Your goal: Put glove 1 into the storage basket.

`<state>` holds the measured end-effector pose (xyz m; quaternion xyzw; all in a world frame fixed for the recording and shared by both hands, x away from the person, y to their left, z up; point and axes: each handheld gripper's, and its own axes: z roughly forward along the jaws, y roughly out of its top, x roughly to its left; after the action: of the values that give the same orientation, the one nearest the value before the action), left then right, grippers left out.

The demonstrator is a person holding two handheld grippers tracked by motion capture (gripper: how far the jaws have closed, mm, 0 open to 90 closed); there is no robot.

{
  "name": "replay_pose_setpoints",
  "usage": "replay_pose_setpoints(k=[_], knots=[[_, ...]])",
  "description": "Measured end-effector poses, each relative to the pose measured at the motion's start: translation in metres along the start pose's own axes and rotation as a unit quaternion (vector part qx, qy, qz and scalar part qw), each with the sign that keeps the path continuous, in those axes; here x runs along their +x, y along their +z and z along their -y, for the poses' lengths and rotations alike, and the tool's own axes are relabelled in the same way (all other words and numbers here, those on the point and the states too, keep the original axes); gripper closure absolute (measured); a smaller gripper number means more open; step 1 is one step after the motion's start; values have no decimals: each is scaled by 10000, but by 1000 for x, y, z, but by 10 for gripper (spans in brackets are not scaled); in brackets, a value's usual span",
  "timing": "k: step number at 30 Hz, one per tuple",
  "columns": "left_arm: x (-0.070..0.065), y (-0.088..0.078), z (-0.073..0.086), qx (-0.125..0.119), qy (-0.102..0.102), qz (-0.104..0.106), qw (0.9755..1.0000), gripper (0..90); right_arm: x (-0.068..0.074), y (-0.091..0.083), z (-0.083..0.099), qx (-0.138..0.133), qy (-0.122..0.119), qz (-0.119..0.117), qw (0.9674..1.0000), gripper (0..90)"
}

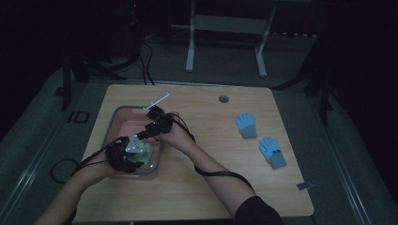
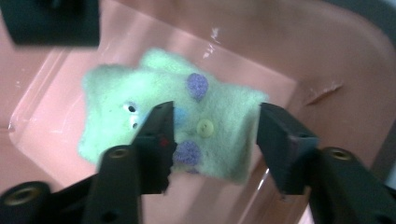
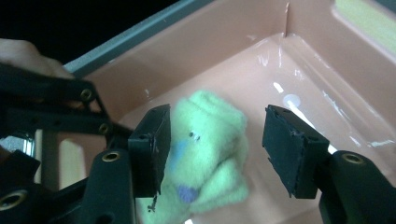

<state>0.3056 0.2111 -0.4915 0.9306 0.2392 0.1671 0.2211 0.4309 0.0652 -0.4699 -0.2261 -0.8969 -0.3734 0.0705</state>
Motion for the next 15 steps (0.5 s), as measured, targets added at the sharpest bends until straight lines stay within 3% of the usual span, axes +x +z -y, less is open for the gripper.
replay_pose_setpoints(k=[5, 8, 15], knots=[[-1, -8, -4, -328, -347, -84, 9988, 341, 4, -23, 3, -236, -48, -96, 9997, 383], [-2, -10, -10, -439, -506, -19, 9978, 193, 6, -36, 6, -341, -135, -125, 9992, 345], [-12, -9, -25, -618, -692, -122, 9956, 114, 6, -57, 23, -327, -246, -234, 9989, 249]])
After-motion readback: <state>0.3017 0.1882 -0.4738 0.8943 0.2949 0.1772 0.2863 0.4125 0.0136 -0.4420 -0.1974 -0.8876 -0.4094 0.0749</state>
